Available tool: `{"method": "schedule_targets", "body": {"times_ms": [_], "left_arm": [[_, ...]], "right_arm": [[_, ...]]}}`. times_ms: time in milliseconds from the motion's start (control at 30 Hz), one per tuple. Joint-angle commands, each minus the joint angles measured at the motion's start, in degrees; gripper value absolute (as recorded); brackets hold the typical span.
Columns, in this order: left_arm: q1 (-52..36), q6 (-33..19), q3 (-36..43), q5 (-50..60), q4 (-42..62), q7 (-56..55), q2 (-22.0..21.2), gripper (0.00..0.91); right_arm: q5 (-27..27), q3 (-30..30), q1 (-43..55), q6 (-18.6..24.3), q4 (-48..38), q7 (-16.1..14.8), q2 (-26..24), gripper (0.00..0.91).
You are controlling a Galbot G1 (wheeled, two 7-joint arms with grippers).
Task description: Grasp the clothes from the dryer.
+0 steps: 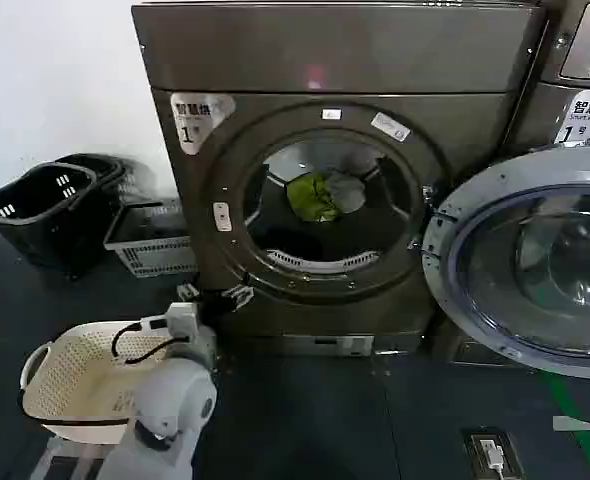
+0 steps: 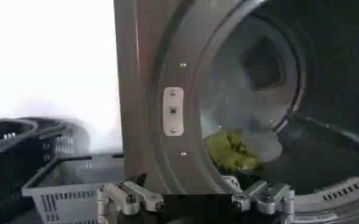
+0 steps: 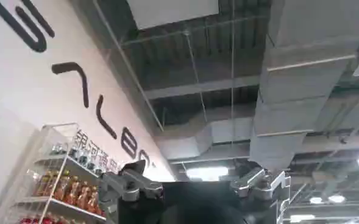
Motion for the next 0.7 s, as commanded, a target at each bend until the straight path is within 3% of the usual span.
{"method": "schedule_targets", "body": {"times_ms": [33,100,700], "left_arm": [[-0.02,0.03,0.0,-0.1,-0.01,0.08,0.0,0.907],[-0.05,0.01,0.01,-0.1,-0.07,0.14,-0.05,0.907],[0.25,-0.26,-0.2,-0.07,-1.03,0.84,0.26,0.907]], "right_arm": [[0.09,0.1,0.14,0.16,0.01,0.04,-0.08,0.907],[0.0,-0.12,-0.06,2.26,-0.07,-0.4,0.06,0.907],[0.1,-0.24,0.16,2.5,0.51,-2.03,0.48,0.907]]}}
